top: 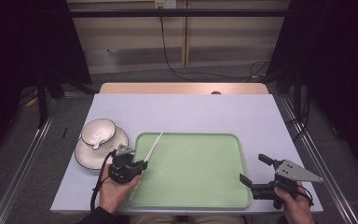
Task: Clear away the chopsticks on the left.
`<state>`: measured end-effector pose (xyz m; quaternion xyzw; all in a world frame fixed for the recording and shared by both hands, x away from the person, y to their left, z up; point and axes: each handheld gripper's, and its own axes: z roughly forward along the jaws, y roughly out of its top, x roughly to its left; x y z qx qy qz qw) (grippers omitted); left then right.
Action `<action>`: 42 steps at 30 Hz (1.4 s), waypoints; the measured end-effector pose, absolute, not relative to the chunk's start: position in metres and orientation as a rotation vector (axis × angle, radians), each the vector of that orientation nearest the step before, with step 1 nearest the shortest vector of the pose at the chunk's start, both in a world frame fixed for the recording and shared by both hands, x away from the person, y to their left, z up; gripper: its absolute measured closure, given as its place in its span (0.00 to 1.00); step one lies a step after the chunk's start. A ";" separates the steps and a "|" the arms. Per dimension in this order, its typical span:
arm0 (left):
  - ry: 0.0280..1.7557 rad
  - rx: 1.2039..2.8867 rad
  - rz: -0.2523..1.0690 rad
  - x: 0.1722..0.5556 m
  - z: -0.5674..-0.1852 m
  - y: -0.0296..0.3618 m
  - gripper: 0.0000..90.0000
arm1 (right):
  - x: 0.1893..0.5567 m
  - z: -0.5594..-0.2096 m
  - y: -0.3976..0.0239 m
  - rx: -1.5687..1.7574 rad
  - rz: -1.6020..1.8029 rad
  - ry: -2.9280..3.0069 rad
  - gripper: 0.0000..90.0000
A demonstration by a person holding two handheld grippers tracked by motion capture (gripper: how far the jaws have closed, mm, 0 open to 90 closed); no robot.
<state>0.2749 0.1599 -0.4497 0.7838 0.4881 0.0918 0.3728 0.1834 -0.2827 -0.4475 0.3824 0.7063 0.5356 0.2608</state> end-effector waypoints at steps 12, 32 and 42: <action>1.297 2.053 0.251 0.281 -0.456 0.143 0.94 | 0.183 -0.448 -0.283 1.034 1.449 1.914 0.01; 1.311 2.072 0.215 0.282 -0.466 0.134 0.94 | 0.183 -0.448 -0.283 1.038 1.452 1.920 0.01; 1.301 2.092 0.243 0.280 -0.465 0.131 0.93 | 0.183 -0.448 -0.283 1.037 1.451 1.917 0.01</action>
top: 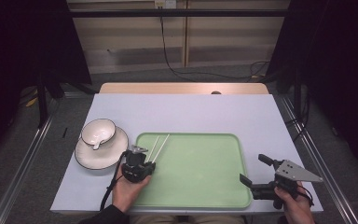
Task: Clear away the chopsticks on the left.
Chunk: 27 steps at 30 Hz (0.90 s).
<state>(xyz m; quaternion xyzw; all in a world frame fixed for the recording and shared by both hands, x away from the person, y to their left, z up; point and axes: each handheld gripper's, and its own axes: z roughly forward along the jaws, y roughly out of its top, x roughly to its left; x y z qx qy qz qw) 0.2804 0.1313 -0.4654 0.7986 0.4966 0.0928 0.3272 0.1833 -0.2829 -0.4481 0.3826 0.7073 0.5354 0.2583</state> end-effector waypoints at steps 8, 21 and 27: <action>1.279 2.098 0.237 0.280 -0.465 0.131 0.89 | 0.183 -0.448 -0.282 1.040 1.453 1.919 0.01; 1.087 2.073 0.226 0.282 -0.451 0.136 0.65 | 0.183 -0.448 -0.283 1.037 1.452 1.921 0.01; 1.033 2.076 0.219 0.295 -0.451 0.131 0.92 | 0.183 -0.448 -0.282 1.039 1.451 1.920 0.01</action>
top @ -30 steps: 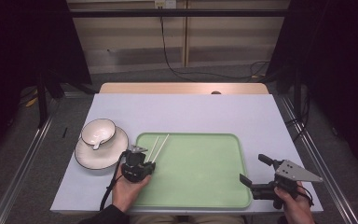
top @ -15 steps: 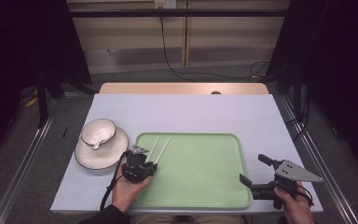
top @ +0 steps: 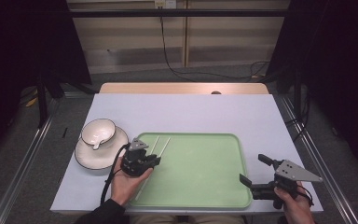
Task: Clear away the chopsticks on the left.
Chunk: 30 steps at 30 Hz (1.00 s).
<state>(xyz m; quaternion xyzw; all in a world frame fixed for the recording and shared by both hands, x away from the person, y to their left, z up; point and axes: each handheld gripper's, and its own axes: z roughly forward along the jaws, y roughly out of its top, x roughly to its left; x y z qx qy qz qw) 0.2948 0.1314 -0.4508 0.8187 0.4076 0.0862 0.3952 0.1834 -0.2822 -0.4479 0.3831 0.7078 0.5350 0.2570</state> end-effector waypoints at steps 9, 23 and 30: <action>0.987 2.165 0.184 0.315 -0.467 0.116 1.00 | 0.184 -0.449 -0.282 1.041 1.447 1.926 0.01; 1.047 2.183 0.234 0.323 -0.470 0.126 1.00 | 0.184 -0.449 -0.282 1.042 1.446 1.929 0.01; 1.085 2.157 0.225 0.324 -0.471 0.135 1.00 | 0.183 -0.449 -0.282 1.042 1.446 1.926 0.01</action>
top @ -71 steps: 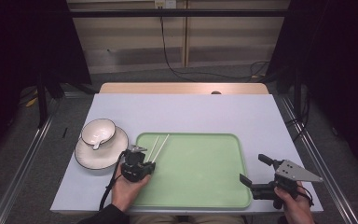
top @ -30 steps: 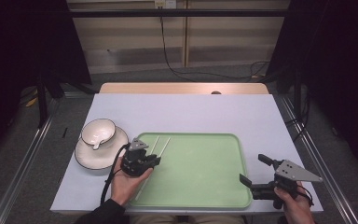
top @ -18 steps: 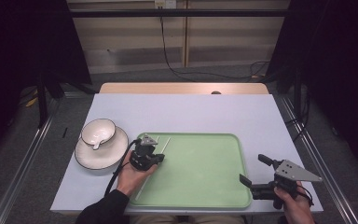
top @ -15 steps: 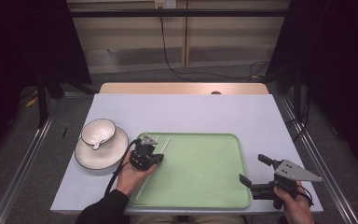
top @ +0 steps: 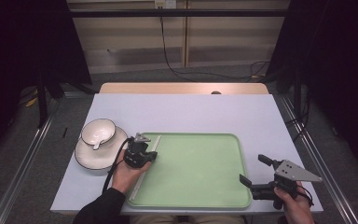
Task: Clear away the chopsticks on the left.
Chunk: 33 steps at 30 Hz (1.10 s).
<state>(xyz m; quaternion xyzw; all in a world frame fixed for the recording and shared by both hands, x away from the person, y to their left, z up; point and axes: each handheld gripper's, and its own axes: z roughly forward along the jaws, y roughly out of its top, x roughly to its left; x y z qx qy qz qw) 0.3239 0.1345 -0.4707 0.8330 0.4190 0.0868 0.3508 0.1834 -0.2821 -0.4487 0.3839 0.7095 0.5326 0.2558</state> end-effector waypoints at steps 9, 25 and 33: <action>1.144 2.143 0.250 0.320 -0.470 0.148 1.00 | 0.184 -0.449 -0.282 1.038 1.437 1.934 0.01; 1.148 2.122 0.268 0.315 -0.471 0.162 1.00 | 0.184 -0.449 -0.281 1.034 1.445 1.935 0.01; 1.073 2.097 0.302 0.307 -0.463 0.161 0.79 | 0.186 -0.448 -0.280 1.033 1.454 1.932 0.01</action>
